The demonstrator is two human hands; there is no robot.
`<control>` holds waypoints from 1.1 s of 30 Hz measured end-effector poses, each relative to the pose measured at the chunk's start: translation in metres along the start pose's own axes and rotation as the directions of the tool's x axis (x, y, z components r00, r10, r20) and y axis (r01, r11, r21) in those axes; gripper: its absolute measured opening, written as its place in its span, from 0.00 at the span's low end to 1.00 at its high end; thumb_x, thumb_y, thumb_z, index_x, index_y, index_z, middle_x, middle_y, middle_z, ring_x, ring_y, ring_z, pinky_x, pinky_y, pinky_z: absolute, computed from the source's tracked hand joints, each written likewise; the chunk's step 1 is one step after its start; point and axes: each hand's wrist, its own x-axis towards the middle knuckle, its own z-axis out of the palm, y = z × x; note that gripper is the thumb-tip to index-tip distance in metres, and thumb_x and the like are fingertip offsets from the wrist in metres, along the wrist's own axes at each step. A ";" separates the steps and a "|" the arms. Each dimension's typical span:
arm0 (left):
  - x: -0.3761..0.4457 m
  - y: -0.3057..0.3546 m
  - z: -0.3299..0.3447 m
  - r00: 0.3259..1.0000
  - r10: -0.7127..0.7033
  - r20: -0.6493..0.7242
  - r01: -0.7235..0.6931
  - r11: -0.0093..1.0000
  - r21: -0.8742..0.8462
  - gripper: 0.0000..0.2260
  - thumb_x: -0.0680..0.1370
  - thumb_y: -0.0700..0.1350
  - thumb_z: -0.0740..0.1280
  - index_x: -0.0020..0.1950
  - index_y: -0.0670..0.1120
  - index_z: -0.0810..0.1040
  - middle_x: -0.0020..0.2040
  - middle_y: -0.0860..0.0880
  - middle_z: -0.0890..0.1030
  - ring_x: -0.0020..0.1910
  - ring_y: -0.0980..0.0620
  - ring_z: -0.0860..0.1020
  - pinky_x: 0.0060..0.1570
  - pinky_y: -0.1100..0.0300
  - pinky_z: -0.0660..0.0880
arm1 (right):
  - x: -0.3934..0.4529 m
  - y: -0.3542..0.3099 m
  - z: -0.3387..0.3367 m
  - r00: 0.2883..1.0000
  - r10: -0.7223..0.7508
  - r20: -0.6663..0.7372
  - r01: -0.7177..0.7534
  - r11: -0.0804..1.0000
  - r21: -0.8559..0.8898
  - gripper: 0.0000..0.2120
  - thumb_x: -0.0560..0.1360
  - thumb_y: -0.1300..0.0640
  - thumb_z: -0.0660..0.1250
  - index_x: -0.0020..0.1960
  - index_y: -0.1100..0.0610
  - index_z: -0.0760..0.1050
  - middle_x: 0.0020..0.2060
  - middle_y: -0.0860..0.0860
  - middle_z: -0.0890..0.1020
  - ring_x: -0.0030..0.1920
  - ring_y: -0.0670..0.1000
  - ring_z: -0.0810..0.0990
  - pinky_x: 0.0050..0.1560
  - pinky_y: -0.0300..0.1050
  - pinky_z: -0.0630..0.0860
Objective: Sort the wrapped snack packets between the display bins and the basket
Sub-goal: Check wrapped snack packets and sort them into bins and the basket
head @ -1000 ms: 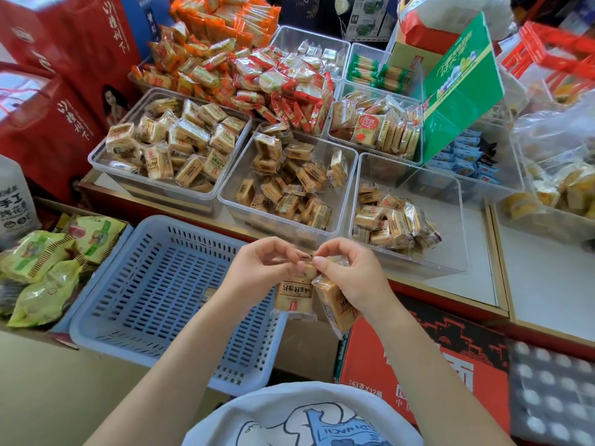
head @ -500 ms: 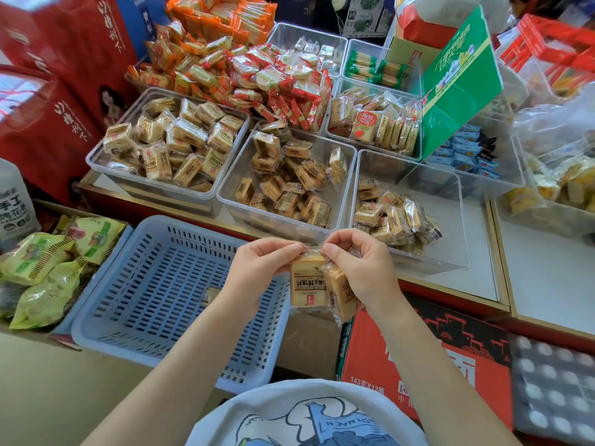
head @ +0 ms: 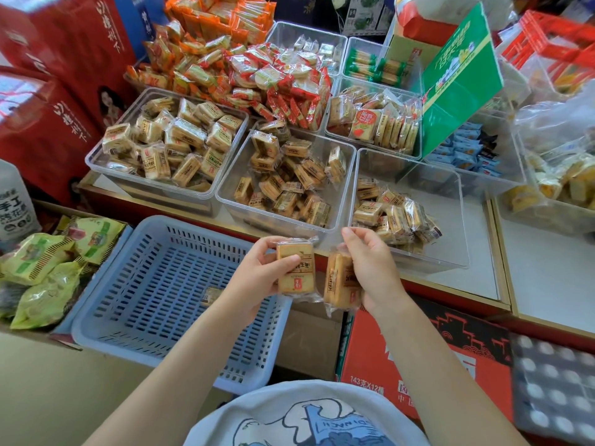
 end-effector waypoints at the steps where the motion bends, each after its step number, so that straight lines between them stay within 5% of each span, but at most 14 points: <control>1: 0.000 -0.001 0.002 1.000 -0.007 0.021 0.006 1.000 0.020 0.19 0.77 0.44 0.73 0.66 0.47 0.73 0.56 0.45 0.86 0.54 0.45 0.85 0.50 0.51 0.83 | 0.002 -0.001 0.003 1.000 0.018 -0.004 -0.018 1.000 -0.011 0.11 0.83 0.45 0.63 0.59 0.50 0.75 0.50 0.53 0.83 0.50 0.52 0.83 0.54 0.54 0.82; 6: 0.000 -0.011 0.021 0.998 -0.042 0.045 0.036 0.992 0.118 0.32 0.66 0.53 0.80 0.67 0.54 0.70 0.55 0.48 0.86 0.53 0.49 0.85 0.52 0.51 0.82 | 0.002 -0.007 0.022 0.992 0.105 0.077 -0.101 0.994 -0.048 0.15 0.83 0.41 0.61 0.59 0.53 0.74 0.51 0.55 0.81 0.51 0.55 0.82 0.55 0.57 0.82; 10: 0.003 -0.015 0.026 0.990 -0.040 -0.136 0.040 0.999 0.000 0.24 0.74 0.46 0.78 0.65 0.48 0.71 0.56 0.45 0.84 0.50 0.49 0.86 0.45 0.54 0.83 | -0.001 -0.006 0.024 0.966 0.140 0.216 -0.165 0.981 0.103 0.11 0.83 0.50 0.64 0.63 0.52 0.71 0.53 0.57 0.80 0.50 0.54 0.82 0.47 0.51 0.82; 14: 0.010 -0.016 0.018 0.969 -0.079 -0.234 0.049 0.990 -0.132 0.23 0.75 0.47 0.76 0.65 0.45 0.72 0.57 0.43 0.85 0.51 0.46 0.86 0.45 0.51 0.84 | 0.001 0.003 0.015 0.979 0.037 0.201 -0.045 0.998 0.035 0.12 0.82 0.56 0.64 0.65 0.51 0.71 0.58 0.59 0.81 0.56 0.53 0.83 0.52 0.46 0.78; 19: 0.013 -0.010 0.022 0.973 -0.103 -0.207 0.081 0.991 -0.111 0.12 0.84 0.52 0.64 0.64 0.48 0.74 0.51 0.45 0.86 0.49 0.47 0.87 0.44 0.53 0.83 | -0.002 0.007 0.011 0.967 -0.008 0.254 0.039 0.993 -0.115 0.08 0.82 0.55 0.67 0.60 0.51 0.74 0.55 0.54 0.81 0.56 0.52 0.83 0.52 0.46 0.82; 26: 0.011 -0.011 0.028 0.982 0.001 -0.191 -0.006 1.000 -0.028 0.09 0.84 0.42 0.65 0.63 0.50 0.73 0.54 0.43 0.86 0.47 0.49 0.86 0.40 0.60 0.81 | 0.000 0.016 0.005 0.977 -0.065 0.205 0.124 0.949 -0.289 0.24 0.73 0.50 0.77 0.63 0.50 0.70 0.57 0.50 0.77 0.57 0.49 0.80 0.52 0.47 0.83; 30: 0.017 -0.012 0.022 0.934 -0.133 -0.331 0.085 0.984 -0.158 0.10 0.83 0.47 0.63 0.63 0.47 0.76 0.57 0.42 0.84 0.53 0.46 0.84 0.39 0.56 0.79 | 0.008 0.014 -0.003 0.977 0.015 0.212 0.020 0.987 -0.160 0.14 0.78 0.54 0.70 0.62 0.51 0.74 0.55 0.50 0.80 0.57 0.49 0.80 0.50 0.40 0.77; 33: 0.020 -0.011 0.018 0.918 -0.268 -0.292 0.145 0.913 -0.382 0.13 0.84 0.46 0.60 0.62 0.42 0.79 0.53 0.41 0.84 0.49 0.43 0.83 0.36 0.52 0.81 | 0.016 0.014 -0.006 0.959 0.100 0.264 -0.100 0.995 -0.012 0.14 0.80 0.55 0.62 0.64 0.57 0.76 0.51 0.56 0.81 0.52 0.57 0.80 0.51 0.51 0.76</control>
